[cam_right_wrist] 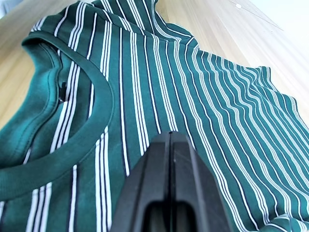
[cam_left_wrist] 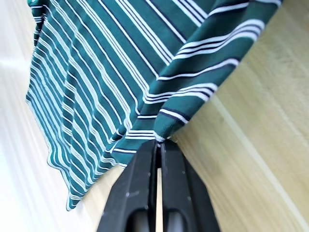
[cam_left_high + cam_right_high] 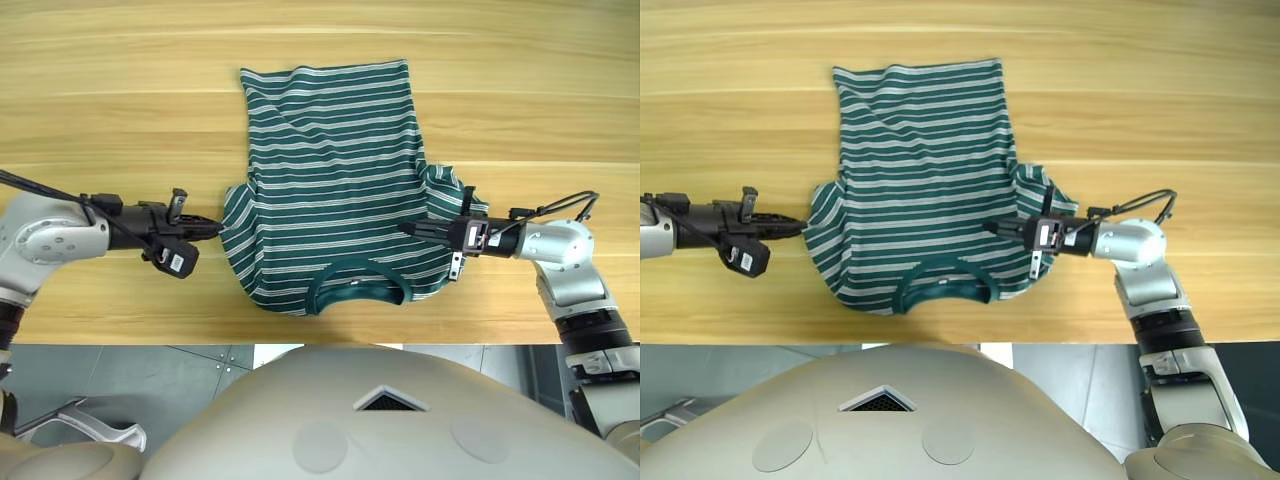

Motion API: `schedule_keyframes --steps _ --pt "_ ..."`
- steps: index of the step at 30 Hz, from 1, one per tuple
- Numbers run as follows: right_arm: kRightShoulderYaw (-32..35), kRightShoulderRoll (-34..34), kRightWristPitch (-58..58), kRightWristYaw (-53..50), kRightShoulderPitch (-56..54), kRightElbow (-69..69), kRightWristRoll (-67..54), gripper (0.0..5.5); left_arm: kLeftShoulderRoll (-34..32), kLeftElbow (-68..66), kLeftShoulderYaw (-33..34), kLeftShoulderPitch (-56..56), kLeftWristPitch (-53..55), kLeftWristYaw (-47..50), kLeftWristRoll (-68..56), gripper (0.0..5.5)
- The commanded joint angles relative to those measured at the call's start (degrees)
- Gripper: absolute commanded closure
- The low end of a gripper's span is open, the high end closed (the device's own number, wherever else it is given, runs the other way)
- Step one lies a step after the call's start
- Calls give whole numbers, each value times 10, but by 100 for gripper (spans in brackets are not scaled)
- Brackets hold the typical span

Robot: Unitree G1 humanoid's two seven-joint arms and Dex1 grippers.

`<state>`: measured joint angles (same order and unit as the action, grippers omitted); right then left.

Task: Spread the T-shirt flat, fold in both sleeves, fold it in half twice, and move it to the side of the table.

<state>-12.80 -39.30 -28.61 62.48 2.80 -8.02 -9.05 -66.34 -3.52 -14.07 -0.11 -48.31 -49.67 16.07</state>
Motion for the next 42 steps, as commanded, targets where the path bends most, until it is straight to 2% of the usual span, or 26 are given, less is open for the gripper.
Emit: schedule_keyframes --steps 1,10,22,29,42 --pt "-1 0 7 -1 -4 8 6 550 4 12 4 -33 10 -8 1 548" --pt "-3 5 2 -2 -7 1 7 550 98 -5 -54 -116 28 -17 29 548" --pt "-4 7 -6 -2 -6 -6 8 550 189 -73 -126 -161 28 -22 57 548" --pt "-4 7 -8 -2 -4 -5 7 550 215 -115 -154 -167 15 -27 62 548" --pt "-6 10 -6 -3 -3 0 6 550 224 -104 -170 -161 10 -36 46 548"
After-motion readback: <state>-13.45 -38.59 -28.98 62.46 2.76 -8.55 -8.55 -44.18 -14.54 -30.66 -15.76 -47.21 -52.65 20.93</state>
